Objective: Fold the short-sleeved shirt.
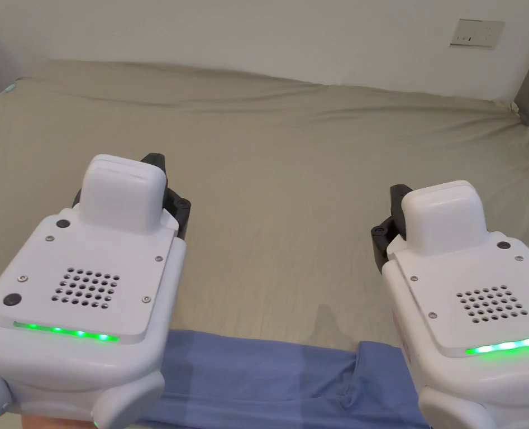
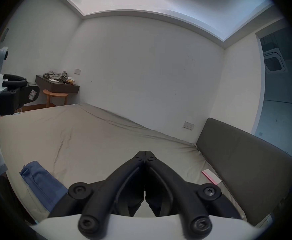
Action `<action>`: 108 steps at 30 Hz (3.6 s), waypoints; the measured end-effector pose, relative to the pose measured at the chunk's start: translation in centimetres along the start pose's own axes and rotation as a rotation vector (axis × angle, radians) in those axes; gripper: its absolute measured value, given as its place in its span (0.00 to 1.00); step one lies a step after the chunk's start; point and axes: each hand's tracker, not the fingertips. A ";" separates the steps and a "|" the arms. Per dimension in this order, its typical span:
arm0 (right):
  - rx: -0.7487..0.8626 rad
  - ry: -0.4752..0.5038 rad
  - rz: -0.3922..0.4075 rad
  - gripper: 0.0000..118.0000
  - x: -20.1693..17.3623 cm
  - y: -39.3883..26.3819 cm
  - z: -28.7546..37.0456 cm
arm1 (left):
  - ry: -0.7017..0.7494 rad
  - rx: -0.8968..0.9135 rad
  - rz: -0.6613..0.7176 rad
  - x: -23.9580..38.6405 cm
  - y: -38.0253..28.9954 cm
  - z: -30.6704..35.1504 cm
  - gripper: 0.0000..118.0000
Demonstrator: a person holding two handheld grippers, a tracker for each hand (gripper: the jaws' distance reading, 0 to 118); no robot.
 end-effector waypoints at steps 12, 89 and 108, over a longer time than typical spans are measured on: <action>-0.177 0.038 0.001 0.02 0.6 -5.7 -2.6 | -0.184 -0.610 0.167 -3.6 -15.5 -6.2 0.00; -0.308 0.000 -0.095 0.02 5.9 -7.6 1.0 | -0.465 -1.178 0.409 3.4 -22.1 -10.9 0.09; -0.320 -0.015 -0.121 0.02 6.9 -8.1 0.5 | -0.425 -0.850 0.437 2.1 -17.7 -8.8 0.01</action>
